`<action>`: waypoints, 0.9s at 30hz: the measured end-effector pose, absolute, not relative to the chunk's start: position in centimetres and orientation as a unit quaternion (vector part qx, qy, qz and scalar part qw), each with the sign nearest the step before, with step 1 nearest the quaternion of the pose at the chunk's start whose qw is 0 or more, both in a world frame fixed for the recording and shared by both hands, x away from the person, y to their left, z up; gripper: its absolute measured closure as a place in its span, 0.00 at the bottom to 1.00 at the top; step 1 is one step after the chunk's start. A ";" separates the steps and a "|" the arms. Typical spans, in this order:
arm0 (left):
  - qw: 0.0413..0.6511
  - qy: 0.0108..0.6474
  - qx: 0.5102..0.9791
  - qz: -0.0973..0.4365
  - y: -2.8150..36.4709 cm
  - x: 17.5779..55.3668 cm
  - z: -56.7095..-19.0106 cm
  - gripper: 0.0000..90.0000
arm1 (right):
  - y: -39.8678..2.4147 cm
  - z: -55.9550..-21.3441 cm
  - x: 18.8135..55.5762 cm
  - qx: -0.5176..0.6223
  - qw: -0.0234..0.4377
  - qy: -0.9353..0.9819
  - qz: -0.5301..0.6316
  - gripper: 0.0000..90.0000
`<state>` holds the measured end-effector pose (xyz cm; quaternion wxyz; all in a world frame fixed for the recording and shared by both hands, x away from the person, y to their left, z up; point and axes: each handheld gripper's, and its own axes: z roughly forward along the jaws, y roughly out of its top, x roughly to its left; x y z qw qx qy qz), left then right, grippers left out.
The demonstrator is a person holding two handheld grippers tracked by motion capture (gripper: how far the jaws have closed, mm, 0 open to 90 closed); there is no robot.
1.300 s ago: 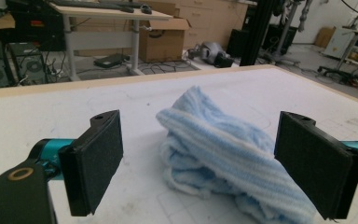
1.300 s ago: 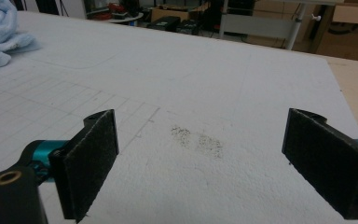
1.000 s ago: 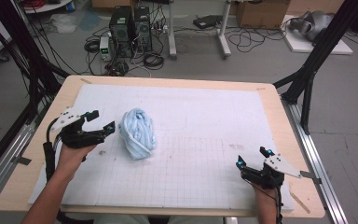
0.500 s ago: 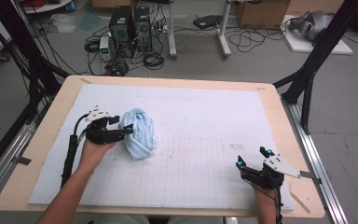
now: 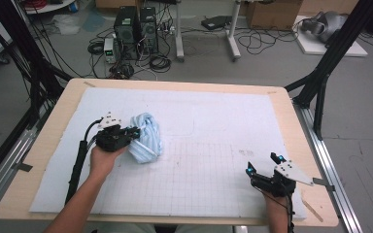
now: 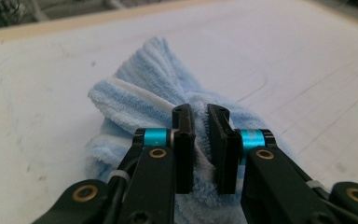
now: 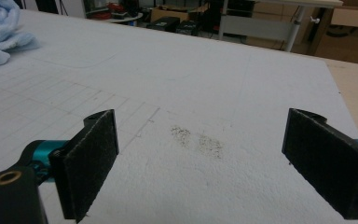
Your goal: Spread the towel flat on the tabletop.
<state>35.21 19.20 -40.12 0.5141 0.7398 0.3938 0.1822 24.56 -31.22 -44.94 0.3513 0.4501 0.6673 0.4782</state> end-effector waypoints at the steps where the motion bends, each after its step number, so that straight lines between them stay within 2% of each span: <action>1: 0.526 0.390 0.734 0.180 19.2 35.0 -39.7 0.91 | -31.2 -44.9 24.6 0.450 0.352 0.668 0.478 0.11; 5: 0.559 0.367 0.723 0.172 19.1 34.1 -38.2 0.91 | -31.2 -44.9 24.6 0.451 0.350 0.670 0.475 0.11; 15: 0.589 0.308 0.732 0.150 16.8 33.1 -35.6 0.91 | -31.1 -44.9 24.7 0.455 0.345 0.672 0.472 0.11; 20: 0.592 0.273 0.747 0.131 14.5 32.7 -35.0 0.91 | -31.1 -44.9 24.7 0.455 0.345 0.672 0.473 0.11; 27: 0.575 0.234 0.778 0.098 9.9 32.1 -36.3 0.90 | -31.2 -44.9 24.7 0.450 0.348 0.671 0.475 0.11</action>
